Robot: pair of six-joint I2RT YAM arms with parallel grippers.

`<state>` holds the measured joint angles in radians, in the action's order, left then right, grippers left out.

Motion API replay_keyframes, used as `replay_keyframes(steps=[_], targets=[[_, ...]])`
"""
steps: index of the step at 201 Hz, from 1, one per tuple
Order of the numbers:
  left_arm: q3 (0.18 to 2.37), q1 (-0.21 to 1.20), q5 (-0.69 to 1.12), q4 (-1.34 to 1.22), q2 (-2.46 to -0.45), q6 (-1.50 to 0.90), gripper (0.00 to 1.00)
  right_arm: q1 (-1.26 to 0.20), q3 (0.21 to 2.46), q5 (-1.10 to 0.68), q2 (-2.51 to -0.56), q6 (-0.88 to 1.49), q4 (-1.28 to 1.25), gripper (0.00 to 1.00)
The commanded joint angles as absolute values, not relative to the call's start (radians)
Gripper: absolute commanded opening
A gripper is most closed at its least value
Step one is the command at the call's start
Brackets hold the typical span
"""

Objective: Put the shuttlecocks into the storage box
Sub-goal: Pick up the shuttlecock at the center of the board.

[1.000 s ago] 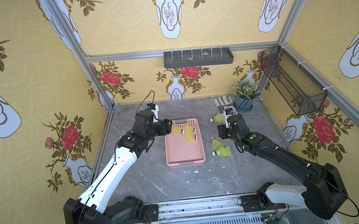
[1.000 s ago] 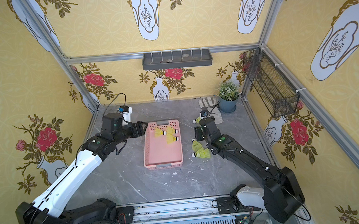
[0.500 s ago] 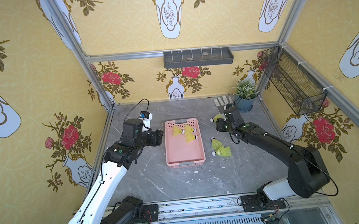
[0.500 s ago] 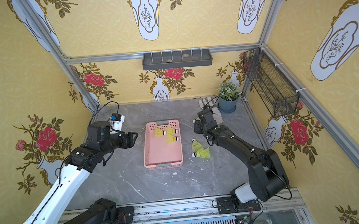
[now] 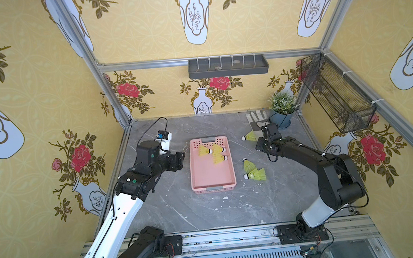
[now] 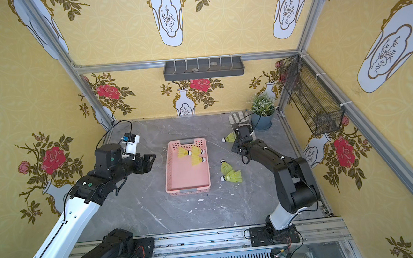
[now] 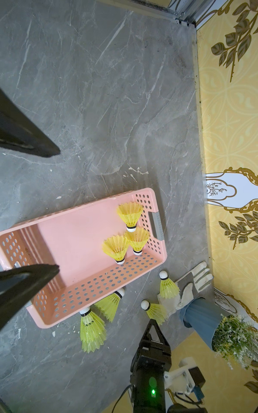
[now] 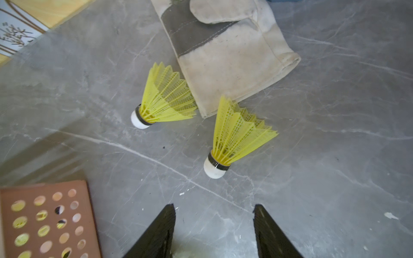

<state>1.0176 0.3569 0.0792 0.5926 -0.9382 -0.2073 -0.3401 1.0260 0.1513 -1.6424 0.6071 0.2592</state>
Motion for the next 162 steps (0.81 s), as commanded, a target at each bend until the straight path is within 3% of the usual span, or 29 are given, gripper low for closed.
replay_keyframes(steps=[1,162], targets=[[1.007,0.347,0.095,0.574,-0.934,-0.204,0.78,-0.321,1.047,0.110,-1.677,0.647,0.265,0.57],[0.998,0.302,0.164,0.564,-0.951,-0.222,0.78,-0.308,1.138,0.110,-1.896,0.669,0.252,0.48]])
